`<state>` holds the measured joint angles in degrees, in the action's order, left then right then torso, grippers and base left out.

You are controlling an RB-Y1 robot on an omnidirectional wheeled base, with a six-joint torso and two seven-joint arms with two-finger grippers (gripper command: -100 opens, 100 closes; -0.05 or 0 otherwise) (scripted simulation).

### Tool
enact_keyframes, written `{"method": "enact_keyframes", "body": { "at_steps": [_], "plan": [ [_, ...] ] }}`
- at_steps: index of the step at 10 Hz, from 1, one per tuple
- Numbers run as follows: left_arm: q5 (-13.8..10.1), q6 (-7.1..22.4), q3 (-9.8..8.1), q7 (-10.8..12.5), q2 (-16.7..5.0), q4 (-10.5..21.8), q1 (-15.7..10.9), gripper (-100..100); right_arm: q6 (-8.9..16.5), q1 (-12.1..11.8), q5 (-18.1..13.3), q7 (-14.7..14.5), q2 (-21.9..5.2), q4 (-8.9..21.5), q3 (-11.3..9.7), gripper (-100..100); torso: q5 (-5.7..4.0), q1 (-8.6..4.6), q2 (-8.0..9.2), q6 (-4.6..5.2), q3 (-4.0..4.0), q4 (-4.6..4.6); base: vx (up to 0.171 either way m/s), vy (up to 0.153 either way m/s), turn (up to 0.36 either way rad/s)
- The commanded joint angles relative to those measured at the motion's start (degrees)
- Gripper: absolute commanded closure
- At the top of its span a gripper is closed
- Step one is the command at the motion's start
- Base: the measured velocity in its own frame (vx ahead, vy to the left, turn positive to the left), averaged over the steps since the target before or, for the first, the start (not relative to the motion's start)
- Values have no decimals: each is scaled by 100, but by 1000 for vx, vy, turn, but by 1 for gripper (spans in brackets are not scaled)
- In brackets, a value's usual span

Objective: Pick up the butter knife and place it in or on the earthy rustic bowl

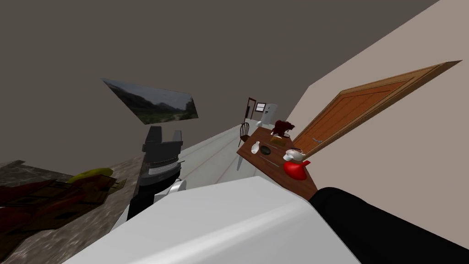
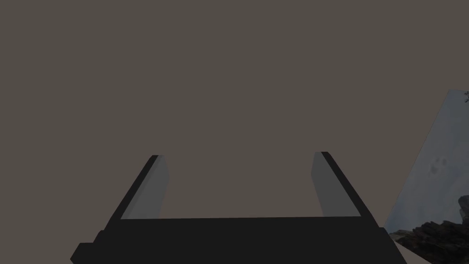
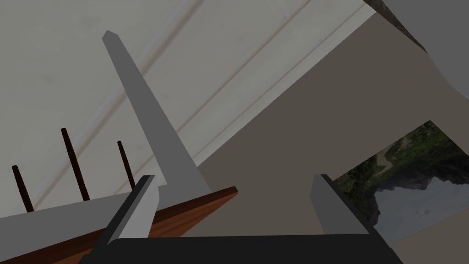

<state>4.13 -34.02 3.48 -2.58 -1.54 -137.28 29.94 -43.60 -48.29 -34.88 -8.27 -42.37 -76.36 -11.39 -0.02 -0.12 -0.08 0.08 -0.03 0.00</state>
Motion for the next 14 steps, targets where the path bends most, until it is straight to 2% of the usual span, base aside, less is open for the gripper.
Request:
{"method": "enact_keyframes", "body": {
  "at_steps": [1,2,3,4,5,6,7,9,12,13,14],
  "plan": [
    [0,0,0,0,0,0,0,0,-50,54,-5,-27,21,217,-11,-100,0,0,0,0,0,0,1,-1,-28],
    [0,0,0,0,0,0,0,0,-2,-34,-115,-96,-115,385,-79,-100,0,1,4,0,2,1,19,16,309],
    [0,0,1,0,0,0,-1,0,-2,-34,-115,-96,-115,563,-79,-100,1,2,-2,-8,0,1,33,4,259],
    [0,0,0,0,0,0,0,0,54,-121,-218,-169,-238,894,-146,-100,0,0,-5,-2,-3,-1,49,9,360],
    [0,0,1,0,0,0,-1,0,54,-121,-218,-169,-238,898,-146,-100,1,-1,-12,-7,-6,-2,43,0,152],
    [0,0,0,0,0,0,0,0,119,-205,-315,-244,-350,1220,-211,-100,1,-1,-12,-1,-7,-3,63,14,326],
    [0,0,1,0,0,0,-1,0,119,-205,-315,-244,-350,1220,-211,-100,2,3,-18,-6,-10,-3,53,-5,176],
    [0,0,0,0,0,0,-1,0,271,-364,-485,-400,-546,1714,-336,-100,0,-4,-16,-7,-9,-3,81,-15,388],
    [0,0,0,0,0,0,0,0,356,-436,-560,-479,-630,2104,-394,-100,0,-2,-26,-7,-15,-5,66,-14,220],
    [0,0,-1,0,0,0,1,0,356,-436,-560,-479,-630,2104,-394,-100,0,-2,-19,2,-11,-4,12,-15,-27],
    [0,0,-1,0,0,0,1,0,445,-499,-626,-557,-704,2300,-449,-100,0,1,-6,3,-4,-1,36,-13,305]
  ]
}}
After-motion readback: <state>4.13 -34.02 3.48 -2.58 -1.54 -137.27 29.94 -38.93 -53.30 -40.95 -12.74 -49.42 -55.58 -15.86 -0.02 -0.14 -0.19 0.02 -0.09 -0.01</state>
